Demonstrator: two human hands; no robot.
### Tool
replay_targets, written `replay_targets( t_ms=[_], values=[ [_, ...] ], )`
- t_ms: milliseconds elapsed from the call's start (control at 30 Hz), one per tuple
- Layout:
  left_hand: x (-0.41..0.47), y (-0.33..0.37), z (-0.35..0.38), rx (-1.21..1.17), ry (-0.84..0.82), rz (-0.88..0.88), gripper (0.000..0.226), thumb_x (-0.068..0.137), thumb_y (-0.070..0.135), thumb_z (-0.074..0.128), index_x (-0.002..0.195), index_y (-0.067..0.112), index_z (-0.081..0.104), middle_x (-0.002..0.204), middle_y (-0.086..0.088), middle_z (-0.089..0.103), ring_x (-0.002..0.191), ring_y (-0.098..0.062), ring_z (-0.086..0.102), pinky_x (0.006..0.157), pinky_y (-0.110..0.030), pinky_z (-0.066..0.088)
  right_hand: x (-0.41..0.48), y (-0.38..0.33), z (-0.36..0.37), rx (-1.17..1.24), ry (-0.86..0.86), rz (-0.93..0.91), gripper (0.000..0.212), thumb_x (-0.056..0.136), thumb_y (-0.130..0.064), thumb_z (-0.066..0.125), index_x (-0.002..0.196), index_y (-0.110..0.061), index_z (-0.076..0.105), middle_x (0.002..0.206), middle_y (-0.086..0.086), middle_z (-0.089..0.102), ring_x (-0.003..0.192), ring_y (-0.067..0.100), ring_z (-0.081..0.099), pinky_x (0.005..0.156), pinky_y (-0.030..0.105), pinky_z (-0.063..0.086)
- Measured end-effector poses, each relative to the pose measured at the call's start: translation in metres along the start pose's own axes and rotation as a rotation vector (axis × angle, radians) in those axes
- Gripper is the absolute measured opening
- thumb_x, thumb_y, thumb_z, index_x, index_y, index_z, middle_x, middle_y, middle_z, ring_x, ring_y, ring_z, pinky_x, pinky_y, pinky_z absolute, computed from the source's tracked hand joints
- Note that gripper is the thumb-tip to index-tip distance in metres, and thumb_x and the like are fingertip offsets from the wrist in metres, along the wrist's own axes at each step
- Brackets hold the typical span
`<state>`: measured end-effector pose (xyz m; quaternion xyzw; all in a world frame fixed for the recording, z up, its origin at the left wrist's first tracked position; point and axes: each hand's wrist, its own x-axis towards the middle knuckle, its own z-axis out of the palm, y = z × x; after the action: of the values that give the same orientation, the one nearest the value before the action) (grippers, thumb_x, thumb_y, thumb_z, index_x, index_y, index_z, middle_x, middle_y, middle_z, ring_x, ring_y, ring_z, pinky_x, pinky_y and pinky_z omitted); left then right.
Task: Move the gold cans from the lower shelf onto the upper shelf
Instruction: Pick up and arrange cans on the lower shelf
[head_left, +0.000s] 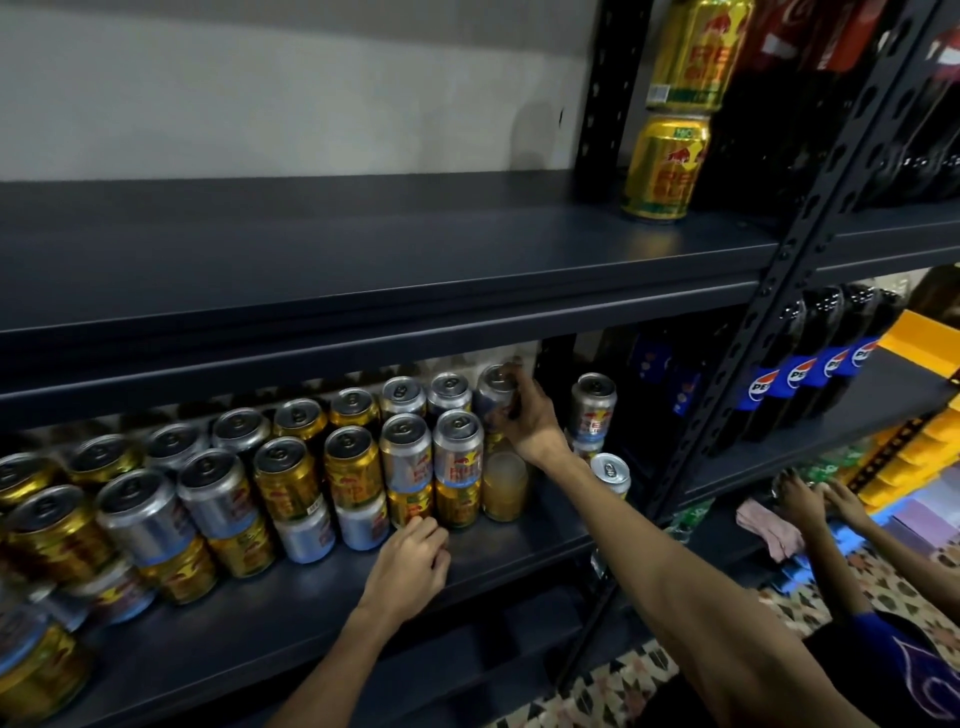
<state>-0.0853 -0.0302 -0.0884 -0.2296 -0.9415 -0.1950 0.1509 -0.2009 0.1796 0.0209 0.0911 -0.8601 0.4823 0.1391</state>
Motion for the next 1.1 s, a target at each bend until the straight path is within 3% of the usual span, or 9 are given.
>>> replay_targets(
  t_ms=[100,200,367,467,600,767,933,1100],
  values=[
    [0.0,0.0,0.0,-0.008,0.003,-0.002,0.018,0.082,0.021,0.044,0.076,0.017,0.061,0.079,0.006,0.054,0.08,-0.012,0.051,0.068,-0.025,0.045,-0.018,-0.004,-0.016,-0.001,0.118,-0.064,0.058,0.081,-0.017,0.077,0.133,-0.026,0.053,0.125,0.008,0.058,0.11,0.022,0.062,0.09,0.027,0.051],
    [0.0,-0.001,0.001,-0.017,0.014,0.013,0.019,0.082,0.022,0.044,0.076,0.017,0.062,0.079,0.006,0.055,0.079,-0.012,0.051,0.068,-0.024,0.045,-0.048,-0.008,-0.044,-0.008,0.128,-0.067,0.062,0.078,-0.038,0.078,0.132,-0.038,0.049,0.121,0.003,0.063,0.109,0.016,0.063,0.09,0.031,0.054],
    [0.001,-0.001,0.002,-0.031,0.037,0.035,0.02,0.083,0.021,0.044,0.077,0.017,0.063,0.079,0.007,0.056,0.078,-0.01,0.051,0.067,-0.022,0.043,-0.104,0.005,-0.091,-0.026,0.178,-0.072,0.06,0.081,-0.025,0.085,0.129,-0.041,0.054,0.124,-0.005,0.058,0.109,0.005,0.06,0.093,0.021,0.05],
    [0.001,0.0,0.003,-0.037,0.039,0.055,0.022,0.083,0.021,0.044,0.075,0.016,0.064,0.079,0.007,0.058,0.076,-0.01,0.052,0.067,-0.023,0.043,-0.12,0.02,-0.112,-0.05,0.227,-0.014,0.066,0.082,-0.023,0.084,0.128,-0.054,0.048,0.125,-0.012,0.056,0.11,0.004,0.06,0.096,0.029,0.051],
    [0.001,0.0,0.002,-0.036,0.038,0.046,0.021,0.082,0.021,0.043,0.074,0.017,0.063,0.077,0.008,0.057,0.076,-0.009,0.051,0.068,-0.023,0.042,-0.128,0.033,-0.123,-0.046,0.264,0.05,0.063,0.084,-0.018,0.083,0.129,-0.047,0.049,0.127,-0.01,0.055,0.114,-0.003,0.055,0.102,0.033,0.049],
    [0.0,0.001,0.001,-0.039,0.044,0.042,0.021,0.082,0.022,0.043,0.073,0.018,0.062,0.077,0.009,0.056,0.076,-0.008,0.049,0.068,-0.023,0.041,-0.119,0.036,-0.123,-0.092,0.242,0.041,0.07,0.084,-0.02,0.083,0.125,-0.062,0.043,0.126,-0.014,0.055,0.113,-0.002,0.055,0.094,0.018,0.044],
    [0.0,0.001,0.001,-0.039,0.051,0.042,0.022,0.081,0.022,0.042,0.073,0.018,0.062,0.077,0.009,0.056,0.076,-0.007,0.048,0.07,-0.023,0.04,-0.108,0.04,-0.12,-0.111,0.18,0.06,0.063,0.087,-0.024,0.081,0.135,-0.047,0.049,0.131,-0.009,0.056,0.115,-0.007,0.054,0.096,0.019,0.046],
    [0.0,0.0,0.001,-0.034,0.052,0.035,0.022,0.082,0.022,0.042,0.073,0.019,0.062,0.077,0.009,0.056,0.077,-0.008,0.048,0.07,-0.022,0.04,-0.108,0.043,-0.119,-0.124,0.164,0.076,0.064,0.088,-0.024,0.079,0.139,-0.046,0.046,0.135,-0.008,0.054,0.113,-0.012,0.052,0.089,0.006,0.041]
  ],
)
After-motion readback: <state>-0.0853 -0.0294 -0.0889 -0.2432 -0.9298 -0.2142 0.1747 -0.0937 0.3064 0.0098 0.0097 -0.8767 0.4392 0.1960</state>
